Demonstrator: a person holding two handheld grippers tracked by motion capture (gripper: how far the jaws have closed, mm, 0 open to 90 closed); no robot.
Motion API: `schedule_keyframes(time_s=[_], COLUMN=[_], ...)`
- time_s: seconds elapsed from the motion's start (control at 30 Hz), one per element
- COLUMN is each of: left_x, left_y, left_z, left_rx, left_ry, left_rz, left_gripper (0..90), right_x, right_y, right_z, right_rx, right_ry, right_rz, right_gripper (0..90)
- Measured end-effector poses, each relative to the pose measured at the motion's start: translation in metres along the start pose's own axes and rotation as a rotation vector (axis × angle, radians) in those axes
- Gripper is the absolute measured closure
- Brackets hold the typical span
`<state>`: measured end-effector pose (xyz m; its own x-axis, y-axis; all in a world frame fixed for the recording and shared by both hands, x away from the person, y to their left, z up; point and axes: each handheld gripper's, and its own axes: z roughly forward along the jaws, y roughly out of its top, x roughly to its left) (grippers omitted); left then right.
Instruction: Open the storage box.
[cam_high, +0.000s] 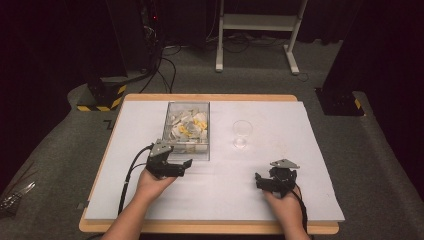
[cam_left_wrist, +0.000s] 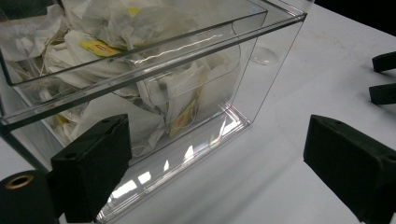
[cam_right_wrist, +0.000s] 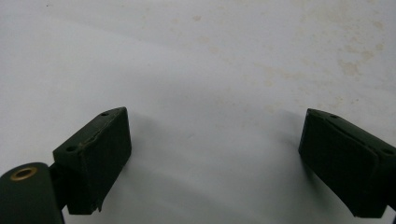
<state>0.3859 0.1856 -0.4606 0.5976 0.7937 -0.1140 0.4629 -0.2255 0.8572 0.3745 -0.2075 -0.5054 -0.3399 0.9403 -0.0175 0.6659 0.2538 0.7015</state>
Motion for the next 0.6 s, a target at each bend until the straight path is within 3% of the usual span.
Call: schedule_keyframes(time_s=[0.6], left_x=[-0.007], left_y=[0.011], left_z=[0.016], left_rx=[-0.016], left_ry=[-0.001], left_rz=[0.005], left_gripper=[9.6], right_x=[0.0], right_y=[0.0], right_z=[0.0], right_rx=[0.0], right_ry=[-0.001], right_rz=[0.001], right_gripper=[9.2])
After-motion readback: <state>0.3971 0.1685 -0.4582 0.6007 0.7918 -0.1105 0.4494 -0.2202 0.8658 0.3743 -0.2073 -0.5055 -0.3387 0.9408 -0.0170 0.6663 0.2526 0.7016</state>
